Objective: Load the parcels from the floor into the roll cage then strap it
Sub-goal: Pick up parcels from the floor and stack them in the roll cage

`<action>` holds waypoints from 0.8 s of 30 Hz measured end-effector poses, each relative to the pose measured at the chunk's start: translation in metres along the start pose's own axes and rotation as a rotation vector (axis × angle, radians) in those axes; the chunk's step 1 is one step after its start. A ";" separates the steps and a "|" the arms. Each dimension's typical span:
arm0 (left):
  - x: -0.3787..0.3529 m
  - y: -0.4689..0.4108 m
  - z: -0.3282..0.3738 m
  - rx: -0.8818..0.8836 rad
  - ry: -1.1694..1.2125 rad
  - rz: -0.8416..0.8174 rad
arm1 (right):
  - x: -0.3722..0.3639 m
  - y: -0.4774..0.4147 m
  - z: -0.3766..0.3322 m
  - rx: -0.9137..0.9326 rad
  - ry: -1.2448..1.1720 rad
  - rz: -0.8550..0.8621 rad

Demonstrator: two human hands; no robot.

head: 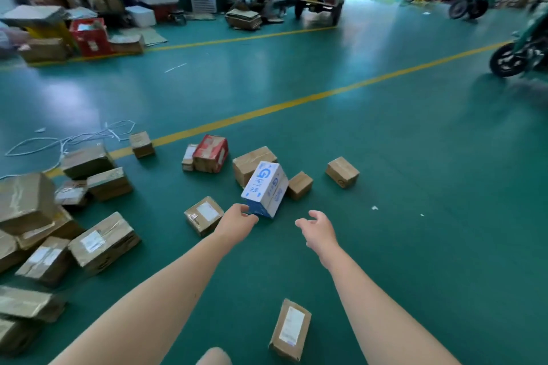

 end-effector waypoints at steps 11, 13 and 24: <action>0.038 -0.182 0.075 0.071 -0.026 -0.038 | -0.048 -0.183 -0.052 -0.077 0.021 -0.019; 0.049 -0.214 0.098 0.070 -0.040 -0.071 | -0.056 -0.215 -0.070 -0.097 0.017 -0.008; 0.095 -0.361 0.195 0.071 -0.066 -0.114 | -0.096 -0.376 -0.186 0.014 0.174 -0.086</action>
Point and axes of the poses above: each hand's wrist, its own y-axis away from the middle knuckle, its own x-axis out of the back of the hand, z = x × y, the point moved 9 cm from there along -y, towards the middle knuckle, and after that the axes turned 10 degrees about x, right-handed, at the moved point
